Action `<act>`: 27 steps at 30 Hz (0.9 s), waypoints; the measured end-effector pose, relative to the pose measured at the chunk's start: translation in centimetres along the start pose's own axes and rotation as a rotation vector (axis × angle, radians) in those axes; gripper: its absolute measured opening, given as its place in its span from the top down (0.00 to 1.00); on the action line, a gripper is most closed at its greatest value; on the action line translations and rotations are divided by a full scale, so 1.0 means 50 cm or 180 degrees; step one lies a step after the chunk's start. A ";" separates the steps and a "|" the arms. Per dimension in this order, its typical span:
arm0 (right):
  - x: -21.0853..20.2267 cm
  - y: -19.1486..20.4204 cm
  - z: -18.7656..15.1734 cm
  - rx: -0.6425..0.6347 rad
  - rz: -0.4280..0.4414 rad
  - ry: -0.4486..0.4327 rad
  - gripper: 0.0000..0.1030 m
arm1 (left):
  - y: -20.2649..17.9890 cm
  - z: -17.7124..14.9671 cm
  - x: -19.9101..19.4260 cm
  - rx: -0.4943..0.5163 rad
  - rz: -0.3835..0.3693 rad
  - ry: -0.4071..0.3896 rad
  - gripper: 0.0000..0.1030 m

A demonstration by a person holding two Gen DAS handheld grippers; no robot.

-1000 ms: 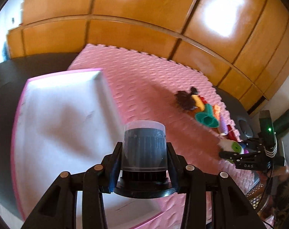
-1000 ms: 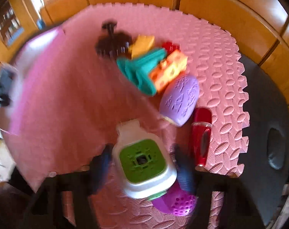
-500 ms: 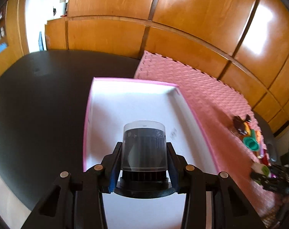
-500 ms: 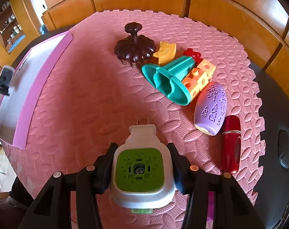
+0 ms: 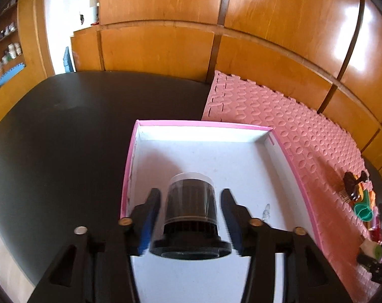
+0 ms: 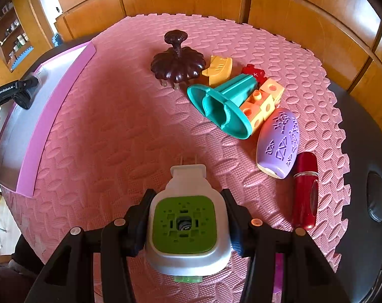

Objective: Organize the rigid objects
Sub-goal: 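Carry the black canister into the white tray and release it with left while right grasps the white-green bottle, then lower the white-green bottle into the tray beside the canister and open the right gripper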

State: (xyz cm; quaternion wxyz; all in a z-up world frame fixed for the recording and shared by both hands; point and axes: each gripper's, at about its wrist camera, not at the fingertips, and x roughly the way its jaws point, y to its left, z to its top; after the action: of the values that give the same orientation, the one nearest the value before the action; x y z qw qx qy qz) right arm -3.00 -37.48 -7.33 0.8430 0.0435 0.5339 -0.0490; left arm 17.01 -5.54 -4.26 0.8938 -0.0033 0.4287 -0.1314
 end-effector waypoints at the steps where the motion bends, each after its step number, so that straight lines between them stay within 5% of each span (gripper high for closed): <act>1: -0.001 -0.001 -0.001 0.0001 0.0001 0.0008 0.49 | 0.001 -0.001 -0.011 -0.0015 0.0014 -0.0035 0.44; 12: -0.004 0.003 -0.010 0.0035 -0.0060 -0.0107 0.49 | -0.030 -0.081 -0.151 -0.0022 0.0140 -0.0336 0.34; 27: -0.016 0.043 -0.029 0.0173 -0.0403 -0.0288 0.50 | -0.040 -0.154 -0.206 -0.0046 0.0180 -0.0332 0.28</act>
State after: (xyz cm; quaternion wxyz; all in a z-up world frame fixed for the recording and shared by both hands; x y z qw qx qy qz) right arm -4.36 -35.13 -7.18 0.8600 0.0302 0.4954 -0.1185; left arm 4.48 -4.19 -1.01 0.9182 -0.0044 0.3825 -0.1027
